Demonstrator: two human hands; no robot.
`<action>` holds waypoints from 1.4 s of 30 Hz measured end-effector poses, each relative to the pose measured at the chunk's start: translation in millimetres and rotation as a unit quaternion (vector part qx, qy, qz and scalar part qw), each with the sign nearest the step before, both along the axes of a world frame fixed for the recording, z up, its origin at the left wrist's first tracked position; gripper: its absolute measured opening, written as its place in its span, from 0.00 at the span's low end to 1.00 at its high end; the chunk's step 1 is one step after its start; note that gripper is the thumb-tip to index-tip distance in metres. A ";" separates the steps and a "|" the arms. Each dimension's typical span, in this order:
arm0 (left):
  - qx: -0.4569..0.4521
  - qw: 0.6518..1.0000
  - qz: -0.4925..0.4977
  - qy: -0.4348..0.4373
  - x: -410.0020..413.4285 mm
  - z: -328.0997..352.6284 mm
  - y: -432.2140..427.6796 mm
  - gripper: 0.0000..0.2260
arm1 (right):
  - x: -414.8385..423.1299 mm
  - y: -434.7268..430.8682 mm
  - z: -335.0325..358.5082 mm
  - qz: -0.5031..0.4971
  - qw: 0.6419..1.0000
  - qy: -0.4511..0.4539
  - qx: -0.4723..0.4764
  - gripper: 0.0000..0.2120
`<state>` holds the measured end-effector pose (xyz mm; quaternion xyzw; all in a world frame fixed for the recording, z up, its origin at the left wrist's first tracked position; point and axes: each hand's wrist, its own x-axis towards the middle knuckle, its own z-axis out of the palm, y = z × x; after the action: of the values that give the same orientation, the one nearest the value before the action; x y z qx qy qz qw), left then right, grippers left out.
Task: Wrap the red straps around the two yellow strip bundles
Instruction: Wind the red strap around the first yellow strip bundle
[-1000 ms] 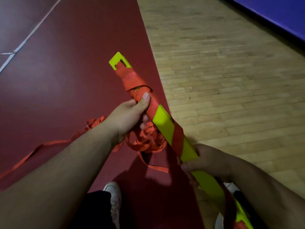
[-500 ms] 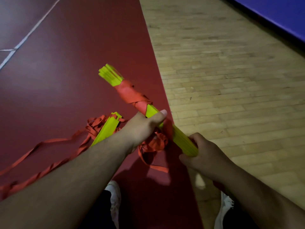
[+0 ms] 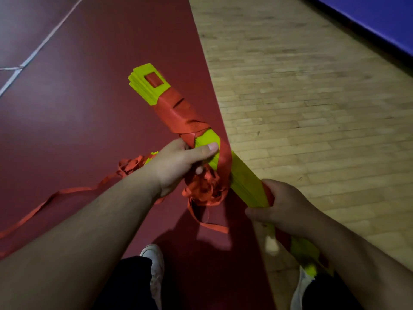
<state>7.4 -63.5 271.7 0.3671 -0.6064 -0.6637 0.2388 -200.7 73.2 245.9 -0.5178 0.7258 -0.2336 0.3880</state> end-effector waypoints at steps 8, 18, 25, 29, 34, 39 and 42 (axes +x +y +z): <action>-0.021 0.990 0.024 -0.137 -6.3 -8.2 1.3 0.26 | -2.1 4.0 -12.3 -0.035 0.988 0.144 -0.043 0.15; 0.086 0.984 0.097 -0.125 -13.6 -5.1 4.3 0.19 | 3.4 4.0 -9.8 -0.047 0.957 0.278 -0.067 0.17; 0.244 0.960 0.128 -0.054 -12.6 -6.1 4.9 0.26 | 2.6 1.7 -8.3 0.043 0.934 0.350 -0.065 0.28; 0.208 0.956 0.188 -0.087 -9.1 -9.8 2.9 0.24 | 3.6 2.3 -11.3 0.076 0.965 0.250 -0.034 0.31; 0.113 0.978 0.159 -0.079 -8.2 -10.2 4.3 0.27 | -10.6 1.3 -7.0 0.067 0.997 0.020 0.030 0.17; 0.086 0.991 0.094 -0.051 -9.2 -6.4 4.6 0.29 | -14.7 5.0 -1.1 0.085 0.958 -0.208 0.176 0.19; 0.053 0.993 0.079 -0.073 -9.6 -6.1 4.3 0.31 | -9.9 5.9 -3.2 0.091 0.963 -0.181 0.178 0.10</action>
<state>-2.2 -59.1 265.6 0.4732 -0.5553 -0.6454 0.2262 -210.5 79.1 242.8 -0.4532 0.6233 -0.1541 0.6184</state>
